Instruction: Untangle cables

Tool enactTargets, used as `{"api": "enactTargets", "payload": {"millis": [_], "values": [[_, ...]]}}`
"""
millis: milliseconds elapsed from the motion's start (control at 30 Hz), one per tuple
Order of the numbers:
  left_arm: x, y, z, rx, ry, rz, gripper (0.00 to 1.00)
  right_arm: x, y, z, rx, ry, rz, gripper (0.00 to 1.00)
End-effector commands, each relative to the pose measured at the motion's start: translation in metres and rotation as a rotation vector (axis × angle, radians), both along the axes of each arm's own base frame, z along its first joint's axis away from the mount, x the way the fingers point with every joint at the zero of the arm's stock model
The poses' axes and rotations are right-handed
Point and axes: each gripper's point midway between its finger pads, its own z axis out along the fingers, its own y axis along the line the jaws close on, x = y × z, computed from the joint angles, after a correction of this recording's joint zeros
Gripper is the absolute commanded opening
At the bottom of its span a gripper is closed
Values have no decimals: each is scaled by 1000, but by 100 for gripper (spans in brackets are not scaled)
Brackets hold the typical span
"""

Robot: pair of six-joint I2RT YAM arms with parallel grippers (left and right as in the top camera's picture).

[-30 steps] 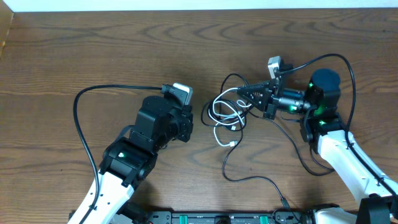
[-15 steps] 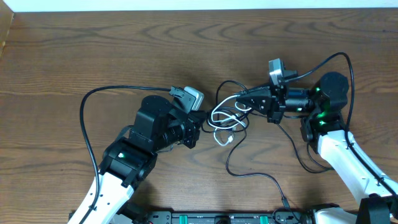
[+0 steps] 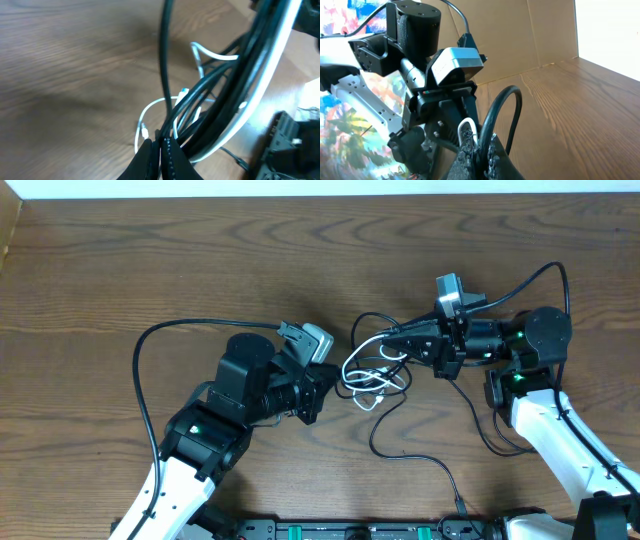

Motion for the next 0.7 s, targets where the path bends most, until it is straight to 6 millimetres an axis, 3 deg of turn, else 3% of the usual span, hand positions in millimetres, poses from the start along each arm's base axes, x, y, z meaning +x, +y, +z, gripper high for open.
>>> {"api": "enactTargets", "payload": {"millis": [0,367,667], "values": [[-11,-10,14,-62,3,-76,9,2,-1,5,6,33,-9,1],[-11,-11,13,-66,9,-84,8,5,-2,9,22,65,-32,1],[-15,-13,24,-72,-68,-136,8,7,-4,9,23,67,-42,1]]}}
